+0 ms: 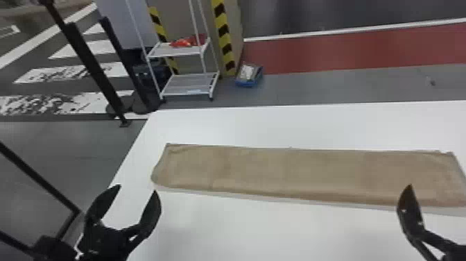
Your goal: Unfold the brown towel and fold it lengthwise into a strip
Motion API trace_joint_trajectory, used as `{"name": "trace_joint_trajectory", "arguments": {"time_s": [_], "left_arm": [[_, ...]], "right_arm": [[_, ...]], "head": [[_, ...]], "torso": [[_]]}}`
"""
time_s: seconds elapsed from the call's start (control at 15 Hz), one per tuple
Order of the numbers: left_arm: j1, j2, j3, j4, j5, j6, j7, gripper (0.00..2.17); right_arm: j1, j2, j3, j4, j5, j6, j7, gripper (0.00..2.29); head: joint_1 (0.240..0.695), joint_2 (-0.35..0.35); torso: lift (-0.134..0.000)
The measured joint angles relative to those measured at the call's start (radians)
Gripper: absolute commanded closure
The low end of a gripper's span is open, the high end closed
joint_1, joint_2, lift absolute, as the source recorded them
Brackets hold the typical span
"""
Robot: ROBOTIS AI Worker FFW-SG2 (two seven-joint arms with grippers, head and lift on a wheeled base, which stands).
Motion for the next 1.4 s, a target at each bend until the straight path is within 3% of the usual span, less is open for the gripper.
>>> {"name": "trace_joint_trajectory", "arguments": {"time_s": [0.2, 0.4, 0.6, 1.4], "left_arm": [[0.028, 0.0, -0.073, -0.007, -0.085, -0.082, 0.076, 0.04], [0.063, 0.0, -0.162, -0.039, -0.121, -0.086, 0.227, 0.04], [0.08, 0.0, -0.221, -0.054, -0.149, -0.071, 0.322, 0.04], [0.087, 0.0, -0.228, -0.071, -0.159, -0.014, 0.332, 0.04]], "right_arm": [[0.001, 0.0, 0.068, 0.014, -0.002, -0.002, -0.003, 0.08], [0.006, 0.0, 0.083, 0.018, -0.004, -0.001, -0.003, 0.08], [0.008, 0.0, 0.083, 0.018, -0.012, 0.003, -0.002, 0.08], [0.006, 0.0, 0.092, 0.018, -0.019, 0.03, 0.001, 0.08]], "head": [[0.695, 0.312], [0.695, 0.3], [0.695, 0.282], [0.695, 0.28]], "torso": [[-0.126], [-0.126], [-0.126], [-0.126]]}}
